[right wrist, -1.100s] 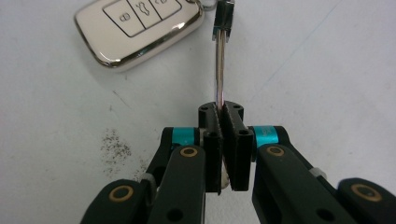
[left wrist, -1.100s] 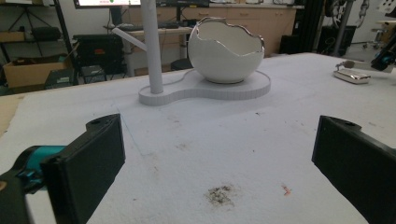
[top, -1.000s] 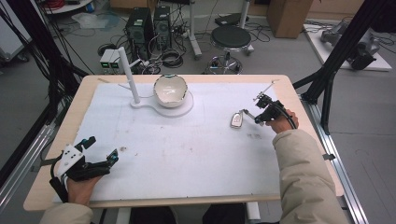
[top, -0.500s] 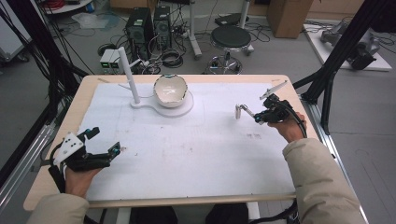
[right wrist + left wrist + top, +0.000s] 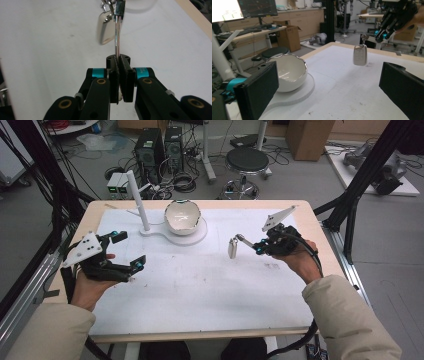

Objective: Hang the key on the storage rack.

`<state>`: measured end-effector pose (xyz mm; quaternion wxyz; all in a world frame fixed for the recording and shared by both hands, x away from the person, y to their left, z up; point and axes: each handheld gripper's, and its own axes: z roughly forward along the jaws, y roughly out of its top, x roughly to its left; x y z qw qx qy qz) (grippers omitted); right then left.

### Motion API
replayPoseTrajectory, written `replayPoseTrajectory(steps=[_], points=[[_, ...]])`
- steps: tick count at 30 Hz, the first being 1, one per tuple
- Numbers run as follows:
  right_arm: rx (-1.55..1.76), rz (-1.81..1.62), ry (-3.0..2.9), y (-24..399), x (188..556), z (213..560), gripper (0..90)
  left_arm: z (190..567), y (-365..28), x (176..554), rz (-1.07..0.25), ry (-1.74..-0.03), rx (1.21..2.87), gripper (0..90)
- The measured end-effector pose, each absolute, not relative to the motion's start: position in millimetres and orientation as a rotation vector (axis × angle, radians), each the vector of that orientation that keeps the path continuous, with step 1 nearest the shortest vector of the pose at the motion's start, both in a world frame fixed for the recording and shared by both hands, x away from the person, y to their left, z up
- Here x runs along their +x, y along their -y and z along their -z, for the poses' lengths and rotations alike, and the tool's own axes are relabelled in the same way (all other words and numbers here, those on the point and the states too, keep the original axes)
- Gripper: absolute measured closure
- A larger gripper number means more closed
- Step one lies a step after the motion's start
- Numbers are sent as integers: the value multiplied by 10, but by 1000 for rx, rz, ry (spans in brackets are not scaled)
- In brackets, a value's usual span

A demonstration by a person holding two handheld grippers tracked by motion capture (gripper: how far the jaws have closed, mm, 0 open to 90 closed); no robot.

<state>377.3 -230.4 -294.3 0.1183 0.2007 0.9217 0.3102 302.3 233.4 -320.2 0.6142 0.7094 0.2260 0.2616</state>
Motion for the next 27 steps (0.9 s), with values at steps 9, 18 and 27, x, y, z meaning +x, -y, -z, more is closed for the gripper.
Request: replayPoseTrajectory(steps=[9,18,27], points=[[347,-974,-2765,1837,3520,2823,874,2837,-1948,3128,-528,-377,1744,29],[211,-980,-2800,1485,3394,2809,874,2577,-1557,3224,-463,-234,1882,29],[152,-955,-2828,1355,3315,2824,874,2568,-1217,3256,-407,-130,1995,29]])
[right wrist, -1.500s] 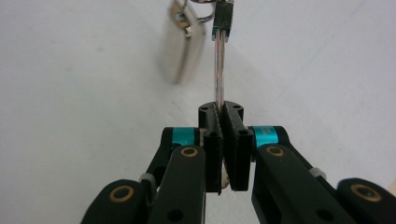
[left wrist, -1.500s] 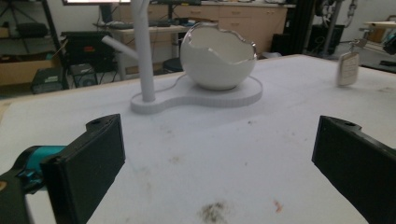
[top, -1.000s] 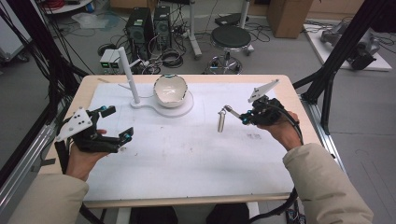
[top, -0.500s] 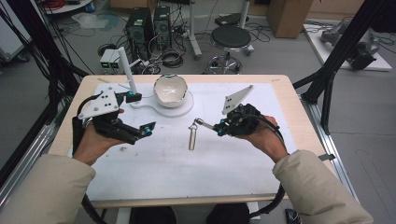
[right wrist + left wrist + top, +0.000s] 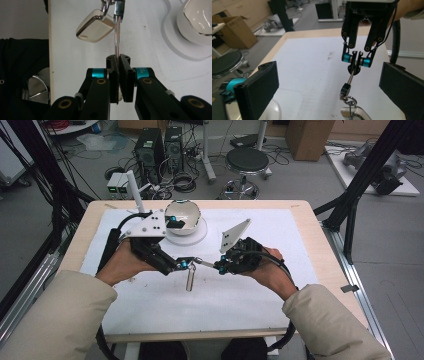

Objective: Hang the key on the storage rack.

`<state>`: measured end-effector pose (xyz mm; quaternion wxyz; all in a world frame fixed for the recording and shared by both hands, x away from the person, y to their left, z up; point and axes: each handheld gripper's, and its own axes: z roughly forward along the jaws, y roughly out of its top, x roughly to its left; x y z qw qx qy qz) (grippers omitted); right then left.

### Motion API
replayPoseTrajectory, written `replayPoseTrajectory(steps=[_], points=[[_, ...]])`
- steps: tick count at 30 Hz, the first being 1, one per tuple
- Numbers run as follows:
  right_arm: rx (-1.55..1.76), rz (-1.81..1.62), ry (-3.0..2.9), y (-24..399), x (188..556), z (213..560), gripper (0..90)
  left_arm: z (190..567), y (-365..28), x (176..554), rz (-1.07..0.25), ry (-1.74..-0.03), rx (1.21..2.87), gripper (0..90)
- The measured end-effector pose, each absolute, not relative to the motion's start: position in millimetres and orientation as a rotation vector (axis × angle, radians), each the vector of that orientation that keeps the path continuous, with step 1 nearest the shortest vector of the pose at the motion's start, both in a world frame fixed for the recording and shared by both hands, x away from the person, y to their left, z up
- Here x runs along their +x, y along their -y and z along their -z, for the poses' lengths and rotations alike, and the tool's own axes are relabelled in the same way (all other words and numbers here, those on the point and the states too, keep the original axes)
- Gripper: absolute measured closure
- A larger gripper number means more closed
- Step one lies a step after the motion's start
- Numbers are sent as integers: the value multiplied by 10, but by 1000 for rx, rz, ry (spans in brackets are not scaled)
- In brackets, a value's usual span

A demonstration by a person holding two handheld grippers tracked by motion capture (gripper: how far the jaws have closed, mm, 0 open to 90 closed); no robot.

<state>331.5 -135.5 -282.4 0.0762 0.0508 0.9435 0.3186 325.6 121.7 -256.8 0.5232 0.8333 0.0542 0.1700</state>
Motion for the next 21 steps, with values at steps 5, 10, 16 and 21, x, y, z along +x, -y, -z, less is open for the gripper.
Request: replayPoseTrajectory(steps=[5,10,16,21], points=[[131,-960,-2826,1331,3312,2826,874,2669,-1048,3264,-376,-91,2074,30],[129,-957,-2835,1313,3302,2837,874,2773,-929,3284,-330,-64,2136,57],[125,-953,-2851,1312,3305,2851,874,2869,-914,3321,-247,-45,2194,170],[115,-943,-2860,1294,3320,2864,873,2888,-904,3330,-213,-16,2221,304]])
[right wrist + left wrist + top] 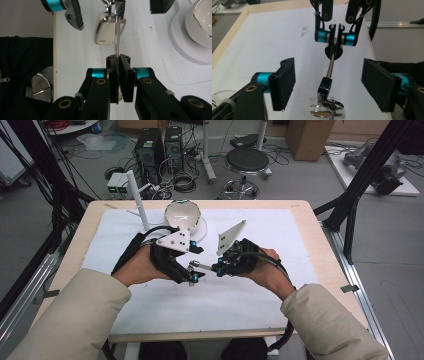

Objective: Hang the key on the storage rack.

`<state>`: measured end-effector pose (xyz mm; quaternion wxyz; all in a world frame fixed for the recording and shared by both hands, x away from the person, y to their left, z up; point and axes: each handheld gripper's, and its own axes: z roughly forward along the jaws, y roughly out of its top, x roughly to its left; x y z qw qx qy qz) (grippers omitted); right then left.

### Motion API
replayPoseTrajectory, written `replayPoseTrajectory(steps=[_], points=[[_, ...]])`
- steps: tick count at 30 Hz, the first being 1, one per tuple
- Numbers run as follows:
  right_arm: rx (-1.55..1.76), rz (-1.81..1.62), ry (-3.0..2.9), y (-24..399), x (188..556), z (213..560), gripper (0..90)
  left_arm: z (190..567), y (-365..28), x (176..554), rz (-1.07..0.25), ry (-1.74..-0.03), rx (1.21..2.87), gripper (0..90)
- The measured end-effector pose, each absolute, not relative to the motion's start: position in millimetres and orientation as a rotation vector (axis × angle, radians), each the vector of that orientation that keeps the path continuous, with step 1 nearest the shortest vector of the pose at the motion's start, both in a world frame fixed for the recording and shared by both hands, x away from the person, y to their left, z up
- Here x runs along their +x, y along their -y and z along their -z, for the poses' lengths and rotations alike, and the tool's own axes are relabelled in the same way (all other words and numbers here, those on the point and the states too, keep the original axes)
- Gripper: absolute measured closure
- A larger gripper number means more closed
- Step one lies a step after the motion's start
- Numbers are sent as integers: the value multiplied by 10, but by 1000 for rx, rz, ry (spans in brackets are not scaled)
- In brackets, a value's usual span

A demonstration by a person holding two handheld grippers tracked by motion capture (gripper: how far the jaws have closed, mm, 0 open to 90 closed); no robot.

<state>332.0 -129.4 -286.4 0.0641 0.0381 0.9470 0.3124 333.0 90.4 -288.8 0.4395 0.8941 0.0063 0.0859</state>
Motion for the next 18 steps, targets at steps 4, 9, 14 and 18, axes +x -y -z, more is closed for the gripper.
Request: replayPoseTrajectory(steps=[4,9,14,18], points=[[114,-940,-2867,1283,3321,2873,873,2906,-912,3349,-193,-17,2253,386],[96,-934,-2872,1266,3327,2884,873,2928,-901,3358,-196,-17,2281,452],[94,-926,-2875,1249,3327,2894,873,2945,-884,3358,-193,-11,2296,529],[89,-932,-2877,1244,3328,2902,873,2963,-874,3360,-194,-5,2323,584]])
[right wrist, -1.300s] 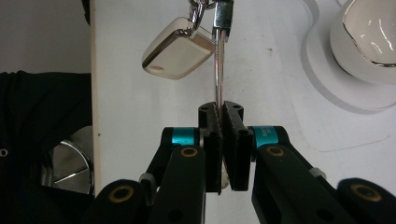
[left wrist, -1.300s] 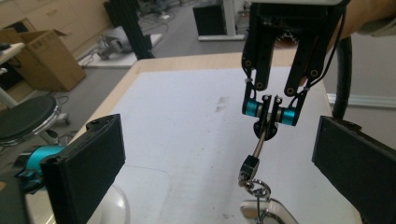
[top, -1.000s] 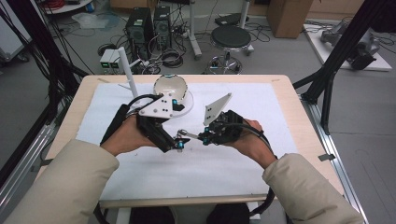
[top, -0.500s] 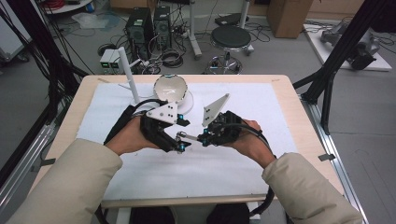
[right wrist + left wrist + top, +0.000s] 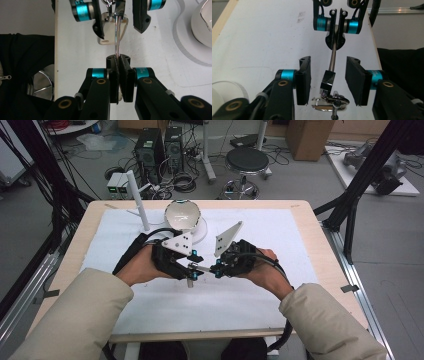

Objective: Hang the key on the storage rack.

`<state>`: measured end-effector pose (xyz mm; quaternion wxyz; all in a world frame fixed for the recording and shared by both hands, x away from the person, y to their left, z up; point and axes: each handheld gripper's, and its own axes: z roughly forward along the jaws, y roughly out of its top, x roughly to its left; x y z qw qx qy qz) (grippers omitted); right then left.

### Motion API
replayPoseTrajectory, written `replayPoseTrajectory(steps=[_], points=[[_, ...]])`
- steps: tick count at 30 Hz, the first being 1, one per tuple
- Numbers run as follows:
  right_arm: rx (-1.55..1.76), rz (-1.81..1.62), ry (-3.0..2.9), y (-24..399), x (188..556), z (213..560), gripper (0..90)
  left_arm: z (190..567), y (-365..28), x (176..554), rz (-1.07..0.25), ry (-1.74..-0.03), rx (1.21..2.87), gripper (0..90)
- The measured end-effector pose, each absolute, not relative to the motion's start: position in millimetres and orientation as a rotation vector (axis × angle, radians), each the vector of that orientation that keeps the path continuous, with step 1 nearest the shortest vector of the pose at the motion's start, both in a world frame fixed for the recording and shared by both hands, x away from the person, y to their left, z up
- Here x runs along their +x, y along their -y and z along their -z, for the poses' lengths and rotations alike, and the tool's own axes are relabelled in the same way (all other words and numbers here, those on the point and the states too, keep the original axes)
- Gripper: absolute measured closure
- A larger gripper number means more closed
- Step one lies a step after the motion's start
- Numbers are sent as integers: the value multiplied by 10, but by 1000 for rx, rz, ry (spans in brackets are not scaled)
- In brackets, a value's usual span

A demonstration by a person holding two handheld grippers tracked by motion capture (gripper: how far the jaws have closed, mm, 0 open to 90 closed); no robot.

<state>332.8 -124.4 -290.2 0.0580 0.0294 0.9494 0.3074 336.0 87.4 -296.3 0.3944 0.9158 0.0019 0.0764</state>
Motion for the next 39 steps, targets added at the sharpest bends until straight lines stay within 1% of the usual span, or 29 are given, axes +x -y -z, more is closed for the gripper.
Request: replayPoseTrajectory(steps=[7,9,14,21,25,26,27,28,29,30,31,32,34,39], points=[[87,-918,-2886,1227,3327,2916,873,2974,-872,3351,-187,11,2345,711],[74,-921,-2881,1222,3324,2920,873,2972,-879,3350,-189,23,2352,774],[64,-926,-2877,1228,3327,2913,872,2969,-886,3337,-203,58,2351,807],[39,-1002,-2876,1276,3350,2914,856,2960,-897,3339,-161,9,2351,815],[42,-1071,-2862,1323,3378,2923,731,2951,-898,3336,-168,18,2342,817],[53,-1127,-2843,1349,3393,2935,550,2942,-906,3334,-178,3,2348,817],[79,-1157,-2828,1365,3398,2943,443,2939,-914,3338,-181,-12,2342,817],[79,-1157,-2828,1365,3398,2943,443,2933,-929,3346,-184,-18,2342,817],[158,-1201,-2766,1397,3393,2961,195,2928,-945,3350,-190,-33,2336,817],[201,-1220,-2734,1421,3385,2967,121,2909,-983,3361,-193,-64,2326,817],[201,-1220,-2734,1421,3385,2967,121,2909,-983,3361,-193,-64,2326,817],[248,-1273,-2693,1485,3391,2979,3,2894,-1006,3368,-205,-70,2322,818],[277,-1288,-2669,1523,3392,2983,5,2865,-1053,3378,-223,-107,2309,818],[345,-1393,-2600,1771,3422,3002,5,2809,-1220,3407,-274,-227,2250,818]])
